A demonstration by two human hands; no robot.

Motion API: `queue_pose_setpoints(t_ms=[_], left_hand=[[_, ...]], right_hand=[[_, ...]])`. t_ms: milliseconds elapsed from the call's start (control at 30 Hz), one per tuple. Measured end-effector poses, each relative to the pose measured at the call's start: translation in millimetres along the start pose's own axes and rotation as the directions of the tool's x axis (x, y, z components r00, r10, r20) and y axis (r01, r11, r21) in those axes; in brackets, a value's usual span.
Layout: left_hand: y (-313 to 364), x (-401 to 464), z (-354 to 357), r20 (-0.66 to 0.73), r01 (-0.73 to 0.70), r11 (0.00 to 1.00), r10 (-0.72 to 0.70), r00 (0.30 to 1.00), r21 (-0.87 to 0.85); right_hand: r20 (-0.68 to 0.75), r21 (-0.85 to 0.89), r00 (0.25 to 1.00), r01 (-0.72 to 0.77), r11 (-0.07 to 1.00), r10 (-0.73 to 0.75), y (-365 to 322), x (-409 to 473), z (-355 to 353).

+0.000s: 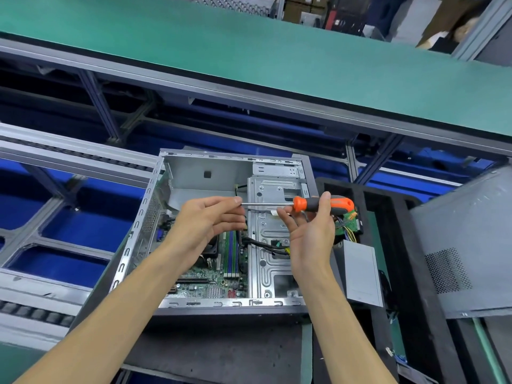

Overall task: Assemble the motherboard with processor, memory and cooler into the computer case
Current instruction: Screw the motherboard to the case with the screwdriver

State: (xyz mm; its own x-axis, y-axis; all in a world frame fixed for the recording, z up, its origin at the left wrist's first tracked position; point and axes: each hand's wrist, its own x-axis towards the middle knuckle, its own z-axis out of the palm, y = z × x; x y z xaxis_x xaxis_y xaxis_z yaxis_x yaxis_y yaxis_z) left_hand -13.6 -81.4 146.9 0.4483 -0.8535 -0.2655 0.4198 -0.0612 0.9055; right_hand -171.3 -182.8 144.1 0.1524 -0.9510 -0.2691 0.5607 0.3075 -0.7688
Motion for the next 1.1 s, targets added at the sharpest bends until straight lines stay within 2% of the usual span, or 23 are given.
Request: queue_pose_setpoints(t_ms=[167,267,333,400,500,567,633,733,833,967,1100], left_hand=[[7,-2,-11,-0.088,0.031,0.999,-0.028,0.996,0.036],[10,-4,-25,-0.211,-0.041,0.980,0.083,0.974,0.194],[10,-7,-37,-0.265,-0.093,0.925,0.201,0.943,0.368],[8,-13,-50,-0.278,-0.116,0.827,0.313,0.908,0.550],[4,-22,-70,-0.268,-0.096,0.632,0.455,0.849,0.769],[-1,-27,-80,-0.245,-0.092,0.529,0.532,0.810,0.844],[-7,-31,-89,-0.244,-0.080,0.480,0.574,0.781,0.874],[-14,-35,-99,-0.280,-0.040,0.481,0.574,0.770,0.876],[-17,-37,-106,-0.324,-0.015,0.502,0.581,0.747,0.865],[-19,-35,-111,-0.432,0.039,0.588,0.546,0.718,0.808],[-20,-33,-114,-0.496,0.060,0.673,0.479,0.724,0.737]], right_hand=[[0.031,0.029,0.999,-0.025,0.999,0.024,0,0,6],[0.135,-0.019,0.991,0.001,1.000,0.002,1,0,13],[0.259,-0.105,0.965,0.059,0.993,-0.030,3,-4,19],[0.407,-0.200,0.913,0.129,0.971,-0.038,6,-8,26],[0.614,-0.305,0.788,0.205,0.930,0.027,16,-15,38],[0.697,-0.376,0.709,0.231,0.898,0.110,24,-21,45],[0.746,-0.469,0.634,0.278,0.839,0.207,35,-26,48],[0.788,-0.563,0.531,0.417,0.713,0.312,54,-30,49],[0.835,-0.547,0.436,0.583,0.602,0.337,70,-27,53],[0.839,-0.539,0.323,0.598,0.593,0.437,87,-21,60],[0.834,-0.527,0.254,0.629,0.572,0.489,101,-17,62]])
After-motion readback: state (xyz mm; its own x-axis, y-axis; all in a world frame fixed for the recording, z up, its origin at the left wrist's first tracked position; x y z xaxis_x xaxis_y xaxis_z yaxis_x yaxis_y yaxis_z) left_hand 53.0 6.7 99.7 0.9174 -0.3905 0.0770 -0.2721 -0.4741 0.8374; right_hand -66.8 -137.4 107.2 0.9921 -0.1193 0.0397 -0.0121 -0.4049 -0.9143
